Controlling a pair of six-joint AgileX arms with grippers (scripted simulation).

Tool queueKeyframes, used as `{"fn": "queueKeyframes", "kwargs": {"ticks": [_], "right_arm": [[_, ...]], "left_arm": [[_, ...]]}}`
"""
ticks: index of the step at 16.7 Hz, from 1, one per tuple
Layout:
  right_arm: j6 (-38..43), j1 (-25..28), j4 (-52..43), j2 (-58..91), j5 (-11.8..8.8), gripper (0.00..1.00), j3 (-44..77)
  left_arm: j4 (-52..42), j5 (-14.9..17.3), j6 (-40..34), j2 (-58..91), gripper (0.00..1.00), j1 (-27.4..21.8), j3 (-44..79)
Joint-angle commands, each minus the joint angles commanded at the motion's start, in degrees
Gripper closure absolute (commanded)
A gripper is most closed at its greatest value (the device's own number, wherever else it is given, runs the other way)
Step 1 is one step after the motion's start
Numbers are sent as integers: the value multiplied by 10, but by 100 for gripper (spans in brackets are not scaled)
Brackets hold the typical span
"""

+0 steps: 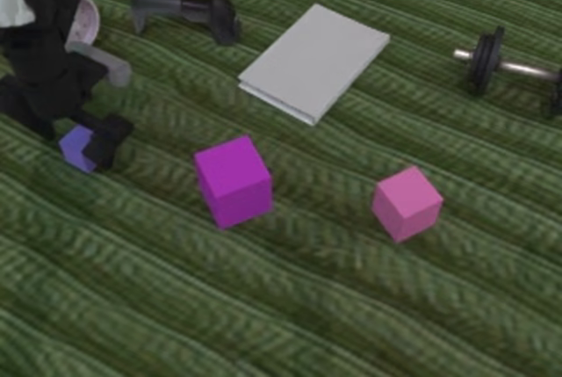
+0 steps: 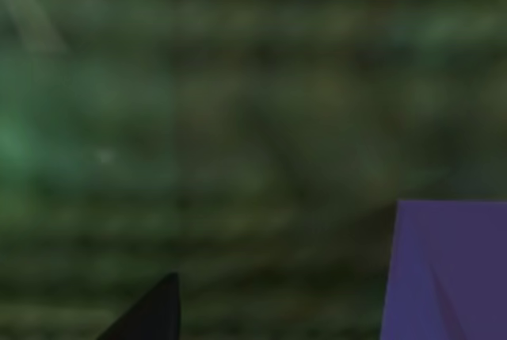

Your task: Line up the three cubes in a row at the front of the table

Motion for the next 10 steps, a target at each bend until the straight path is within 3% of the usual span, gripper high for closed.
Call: {"fn": "queueKeyframes", "kwargs": {"ticks": [5, 10], "right_arm": [[0, 0, 0, 0, 0, 0, 0], [0, 0, 0, 0, 0, 0, 0]], "left_arm": [[13, 0, 0, 6, 0, 0, -10], [13, 0, 0, 6, 38, 0, -10]]}}
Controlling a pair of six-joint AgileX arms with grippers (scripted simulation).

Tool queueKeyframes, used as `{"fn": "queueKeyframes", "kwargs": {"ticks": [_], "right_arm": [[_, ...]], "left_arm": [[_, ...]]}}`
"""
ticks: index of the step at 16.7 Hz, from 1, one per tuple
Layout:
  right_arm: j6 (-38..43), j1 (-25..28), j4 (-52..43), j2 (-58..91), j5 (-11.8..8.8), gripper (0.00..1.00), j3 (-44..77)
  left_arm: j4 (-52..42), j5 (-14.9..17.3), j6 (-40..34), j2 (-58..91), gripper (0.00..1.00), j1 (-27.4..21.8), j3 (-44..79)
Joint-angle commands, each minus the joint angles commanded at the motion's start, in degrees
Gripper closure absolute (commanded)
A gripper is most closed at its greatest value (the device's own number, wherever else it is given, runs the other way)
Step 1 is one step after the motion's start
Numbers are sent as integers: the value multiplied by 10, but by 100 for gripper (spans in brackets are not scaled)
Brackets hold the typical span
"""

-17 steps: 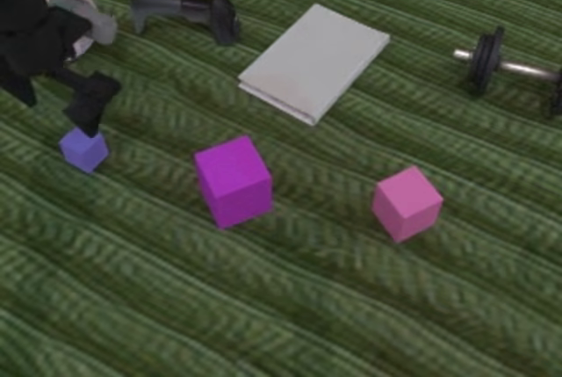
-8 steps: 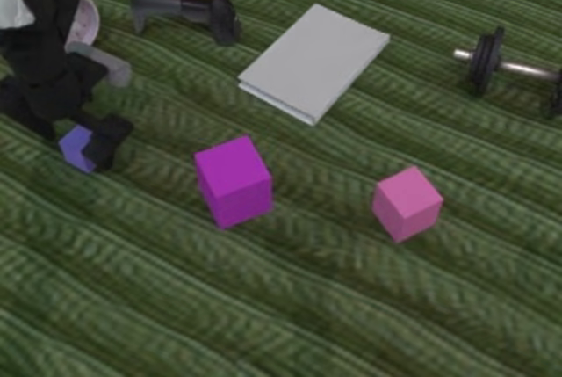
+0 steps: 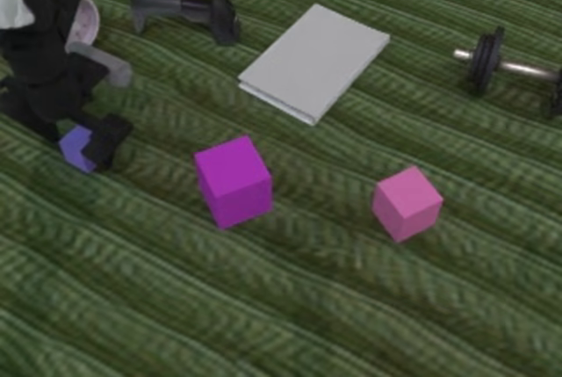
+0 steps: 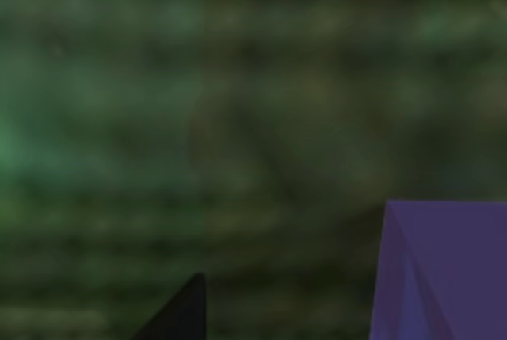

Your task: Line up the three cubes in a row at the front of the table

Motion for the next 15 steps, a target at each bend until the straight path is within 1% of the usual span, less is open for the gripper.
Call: {"fn": "queueKeyframes", "kwargs": {"ticks": [8, 9, 15], "right_arm": [[0, 0, 0, 0, 0, 0, 0], [0, 0, 0, 0, 0, 0, 0], [0, 0, 0, 0, 0, 0, 0]], "left_arm": [[0, 0, 0, 0, 98, 0, 0], [0, 0, 0, 0, 100, 0, 0], [0, 0, 0, 0, 100, 0, 0]]}}
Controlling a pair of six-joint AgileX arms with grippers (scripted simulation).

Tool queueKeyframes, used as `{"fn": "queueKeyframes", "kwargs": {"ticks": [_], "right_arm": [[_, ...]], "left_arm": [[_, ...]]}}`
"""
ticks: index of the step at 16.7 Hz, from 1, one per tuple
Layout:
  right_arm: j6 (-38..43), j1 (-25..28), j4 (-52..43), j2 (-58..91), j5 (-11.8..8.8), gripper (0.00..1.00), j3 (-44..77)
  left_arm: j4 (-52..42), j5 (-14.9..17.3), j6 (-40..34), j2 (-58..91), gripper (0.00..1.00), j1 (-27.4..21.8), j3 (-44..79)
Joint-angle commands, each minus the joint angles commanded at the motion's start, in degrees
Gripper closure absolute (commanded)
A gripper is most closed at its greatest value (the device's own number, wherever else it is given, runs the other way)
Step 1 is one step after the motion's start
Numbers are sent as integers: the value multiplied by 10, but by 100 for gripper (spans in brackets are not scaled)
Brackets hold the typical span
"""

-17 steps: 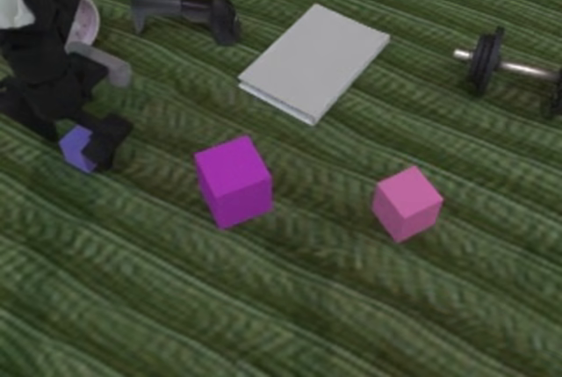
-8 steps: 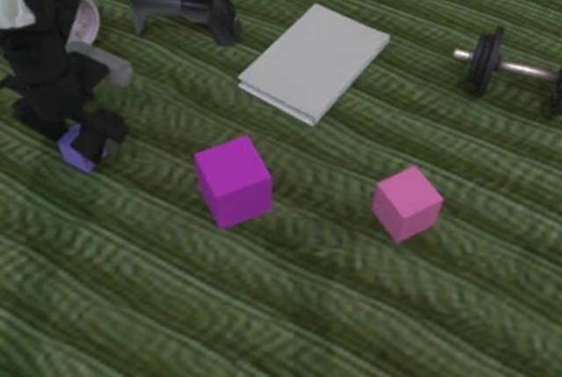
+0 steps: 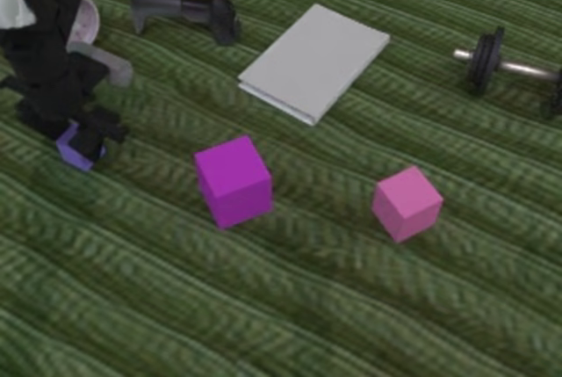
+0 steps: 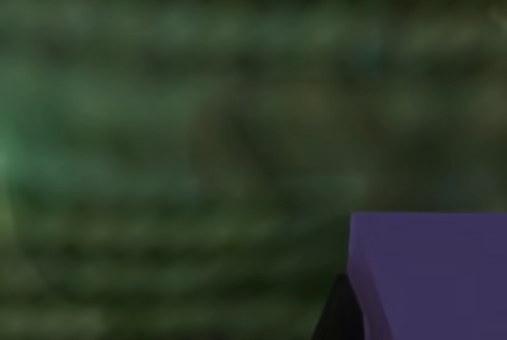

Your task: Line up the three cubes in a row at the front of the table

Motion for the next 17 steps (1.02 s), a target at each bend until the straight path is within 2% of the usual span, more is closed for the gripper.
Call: {"fn": "queueKeyframes", "kwargs": {"ticks": [4, 10, 17], "right_arm": [[0, 0, 0, 0, 0, 0, 0], [0, 0, 0, 0, 0, 0, 0], [0, 0, 0, 0, 0, 0, 0]], "left_arm": [[-19, 8, -5, -24, 100, 1, 13], [-135, 8, -6, -56, 100, 10, 91], [-144, 7, -12, -58, 100, 2, 100]]}}
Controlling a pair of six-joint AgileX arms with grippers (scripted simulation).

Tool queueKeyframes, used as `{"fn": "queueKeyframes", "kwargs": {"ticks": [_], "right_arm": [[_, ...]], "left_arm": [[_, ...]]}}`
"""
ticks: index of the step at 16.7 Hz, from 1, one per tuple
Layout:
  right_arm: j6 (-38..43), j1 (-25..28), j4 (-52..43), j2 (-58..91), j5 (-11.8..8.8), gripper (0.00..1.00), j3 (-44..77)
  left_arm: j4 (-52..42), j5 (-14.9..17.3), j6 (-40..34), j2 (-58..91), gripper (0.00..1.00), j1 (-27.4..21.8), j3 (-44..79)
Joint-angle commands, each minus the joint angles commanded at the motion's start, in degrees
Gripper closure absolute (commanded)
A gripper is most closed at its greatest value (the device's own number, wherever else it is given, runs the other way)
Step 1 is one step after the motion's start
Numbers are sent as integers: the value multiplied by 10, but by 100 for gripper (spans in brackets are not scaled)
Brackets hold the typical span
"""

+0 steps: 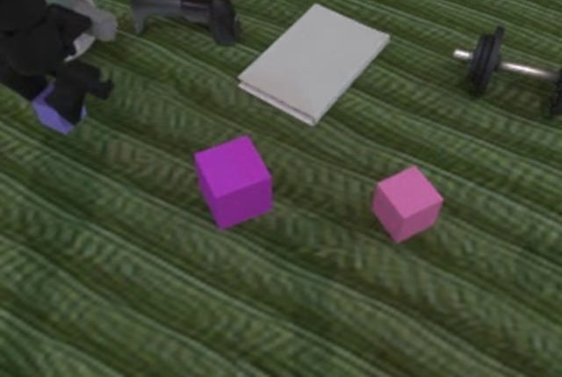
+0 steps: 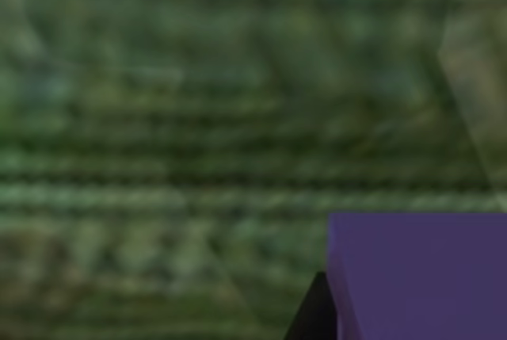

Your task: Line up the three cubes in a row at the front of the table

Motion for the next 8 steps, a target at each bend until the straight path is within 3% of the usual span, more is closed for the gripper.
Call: {"fn": "queueKeyframes", "kwargs": {"ticks": [4, 8], "right_arm": [[0, 0, 0, 0, 0, 0, 0], [0, 0, 0, 0, 0, 0, 0]], "left_arm": [[-10, -3, -84, 9, 100, -61, 16], [-28, -8, -255, 19, 100, -170, 31]]}}
